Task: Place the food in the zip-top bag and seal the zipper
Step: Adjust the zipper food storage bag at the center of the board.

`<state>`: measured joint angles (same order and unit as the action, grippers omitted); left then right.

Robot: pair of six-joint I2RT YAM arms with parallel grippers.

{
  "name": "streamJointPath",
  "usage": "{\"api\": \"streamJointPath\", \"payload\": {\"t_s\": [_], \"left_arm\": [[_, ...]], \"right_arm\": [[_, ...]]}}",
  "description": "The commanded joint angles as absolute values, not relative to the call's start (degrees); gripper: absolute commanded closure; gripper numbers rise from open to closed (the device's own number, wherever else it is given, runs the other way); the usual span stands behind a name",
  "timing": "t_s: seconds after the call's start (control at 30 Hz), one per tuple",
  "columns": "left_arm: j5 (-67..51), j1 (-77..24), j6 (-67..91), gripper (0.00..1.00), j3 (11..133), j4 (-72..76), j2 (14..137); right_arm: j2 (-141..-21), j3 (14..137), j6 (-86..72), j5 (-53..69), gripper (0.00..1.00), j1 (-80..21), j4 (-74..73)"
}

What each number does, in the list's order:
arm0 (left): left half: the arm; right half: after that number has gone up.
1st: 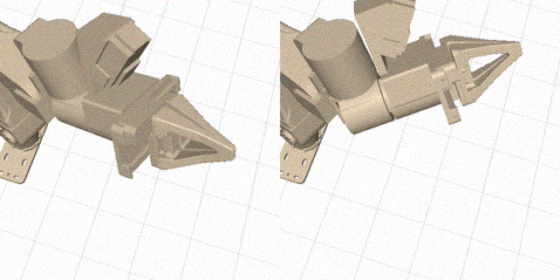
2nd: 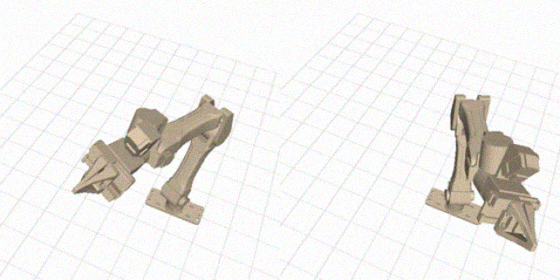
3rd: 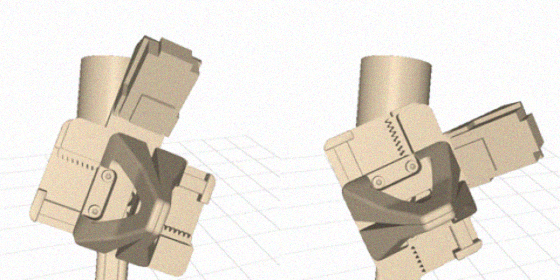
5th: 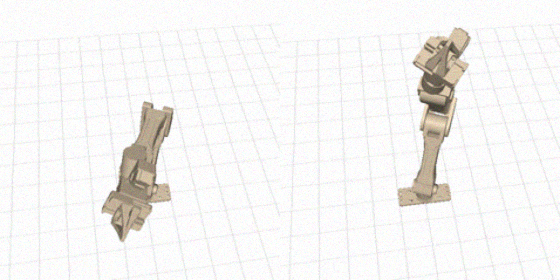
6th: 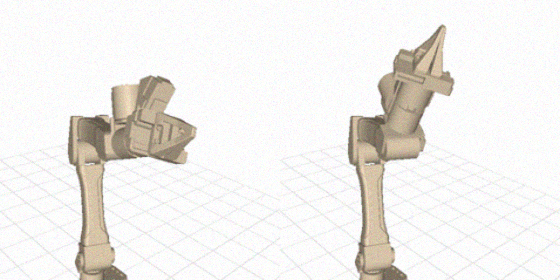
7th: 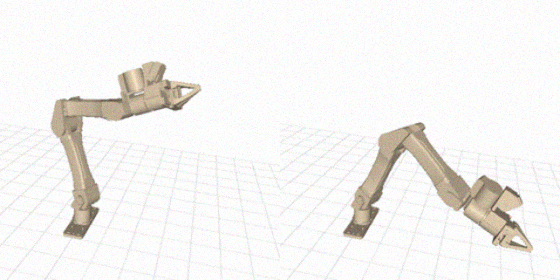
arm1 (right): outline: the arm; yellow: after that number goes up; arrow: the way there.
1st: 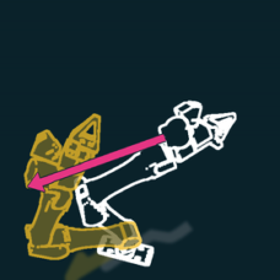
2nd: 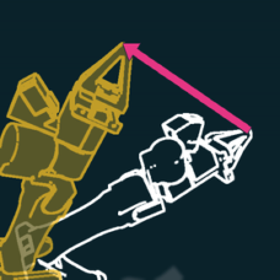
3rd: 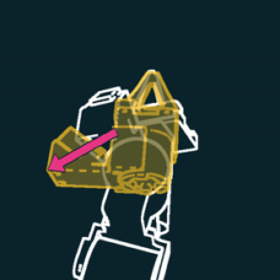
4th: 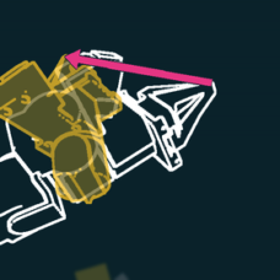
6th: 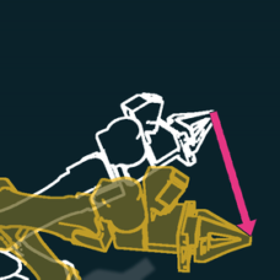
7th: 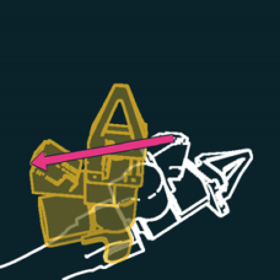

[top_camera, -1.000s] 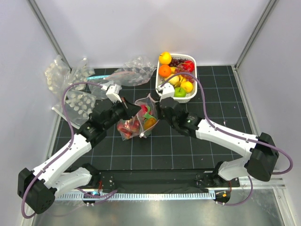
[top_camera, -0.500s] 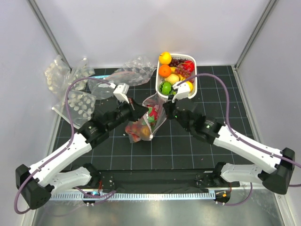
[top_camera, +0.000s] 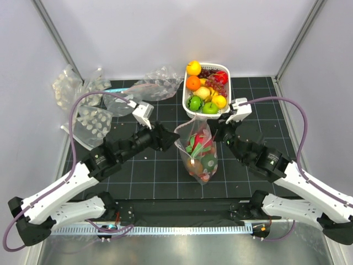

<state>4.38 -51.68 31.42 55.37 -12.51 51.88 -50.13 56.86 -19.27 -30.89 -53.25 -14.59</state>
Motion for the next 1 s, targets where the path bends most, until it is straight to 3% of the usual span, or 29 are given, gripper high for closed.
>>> {"api": "streamJointPath", "payload": {"t_s": [0.0, 0.03, 0.17, 0.37, 0.57, 0.83, 0.97], "left_arm": [[-2.98, -52.21, 29.71, 0.33, 57.74, -8.7, 53.87], [-3.6, -52.73, 29.1, 0.2, 57.92, -8.53, 54.05], [-4.57, -53.87, 27.34, 0.02, 56.6, -6.6, 53.18], [-7.21, -57.47, 22.95, 0.02, 53.28, -2.03, 52.3], [-2.3, -67.13, 14.87, 0.03, 49.31, 5.97, 53.52], [32.01, -89.36, 0.27, 0.04, 51.24, 12.64, 63.18], [41.28, -89.82, 0.26, 0.05, 53.78, 13.45, 69.16]], "right_arm": [[-46.51, 54.16, -21.79, -35.5, 0.99, -53.26, -6.6], [-45.02, 52.23, -23.19, -38.38, 0.99, -53.26, -5.03], [-42.98, 49.31, -25.84, -46.48, 0.99, -53.26, -1.94], [-45.96, 51.59, -31.97, -60.17, 0.99, -53.26, -7.64], [-49.22, 54.93, -36.83, -64.6, 0.99, -53.26, -13.19], [-46.76, 52.03, -35.86, -63.1, 0.99, -53.26, -9.14], [-45.44, 50.98, -35.95, -62.5, 0.99, -53.35, -7.91]]}}
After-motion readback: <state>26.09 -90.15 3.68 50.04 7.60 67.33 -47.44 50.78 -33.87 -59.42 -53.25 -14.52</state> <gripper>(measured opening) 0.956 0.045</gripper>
